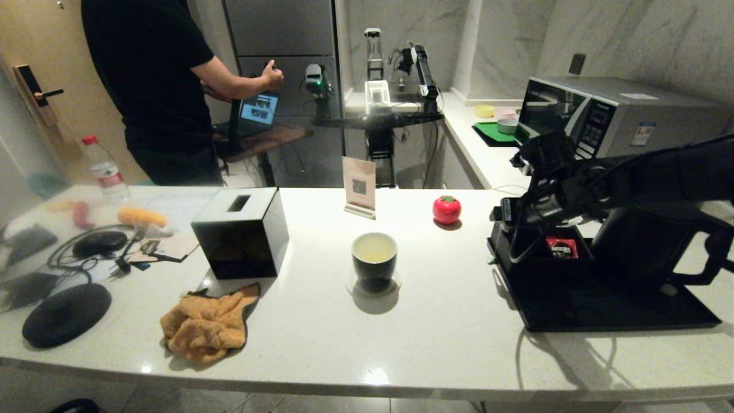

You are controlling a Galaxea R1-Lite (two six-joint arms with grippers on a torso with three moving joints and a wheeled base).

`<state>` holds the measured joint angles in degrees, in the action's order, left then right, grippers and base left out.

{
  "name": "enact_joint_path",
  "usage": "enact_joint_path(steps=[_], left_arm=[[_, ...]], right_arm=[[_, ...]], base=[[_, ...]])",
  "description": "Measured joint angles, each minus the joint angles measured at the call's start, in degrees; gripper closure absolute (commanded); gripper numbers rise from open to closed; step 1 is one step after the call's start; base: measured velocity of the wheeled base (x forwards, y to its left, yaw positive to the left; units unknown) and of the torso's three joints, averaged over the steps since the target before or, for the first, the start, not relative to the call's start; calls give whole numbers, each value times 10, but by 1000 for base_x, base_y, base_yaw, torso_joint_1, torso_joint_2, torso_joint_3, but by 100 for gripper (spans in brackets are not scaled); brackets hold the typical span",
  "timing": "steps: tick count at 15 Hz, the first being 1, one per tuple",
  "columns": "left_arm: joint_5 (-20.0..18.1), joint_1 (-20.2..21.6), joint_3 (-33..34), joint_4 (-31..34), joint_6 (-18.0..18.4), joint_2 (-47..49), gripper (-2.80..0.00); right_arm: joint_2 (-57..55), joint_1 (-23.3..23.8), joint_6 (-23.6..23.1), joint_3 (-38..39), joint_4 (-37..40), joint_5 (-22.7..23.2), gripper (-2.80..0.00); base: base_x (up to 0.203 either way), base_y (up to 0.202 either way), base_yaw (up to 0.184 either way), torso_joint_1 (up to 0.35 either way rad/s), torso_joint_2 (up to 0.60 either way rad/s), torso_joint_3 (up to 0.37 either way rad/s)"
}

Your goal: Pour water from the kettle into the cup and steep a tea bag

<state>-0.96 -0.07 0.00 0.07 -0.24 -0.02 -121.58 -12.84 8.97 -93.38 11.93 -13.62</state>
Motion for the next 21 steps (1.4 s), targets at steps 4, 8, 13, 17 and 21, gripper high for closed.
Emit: enact_joint_path(steps=[4, 8, 13, 17, 21], left_arm=[[0, 0, 0, 0, 0, 0, 0], [0, 0, 0, 0, 0, 0, 0], [0, 0, 0, 0, 0, 0, 0], [0, 0, 0, 0, 0, 0, 0], [0, 0, 0, 0, 0, 0, 0]], right_arm=[[-5, -1, 0, 0, -4, -1, -280], [-11, -2, -1, -1, -8, -1, -280], [-15, -3, -1, -2, -9, -2, -280], [-15, -4, -4, -2, -9, -3, -280], [-19, -8, -5, -2, -9, -3, -280]], base=[[0, 0, 0, 0, 0, 0], [0, 0, 0, 0, 0, 0], [0, 0, 0, 0, 0, 0], [0, 0, 0, 0, 0, 0], [0, 0, 0, 0, 0, 0]])
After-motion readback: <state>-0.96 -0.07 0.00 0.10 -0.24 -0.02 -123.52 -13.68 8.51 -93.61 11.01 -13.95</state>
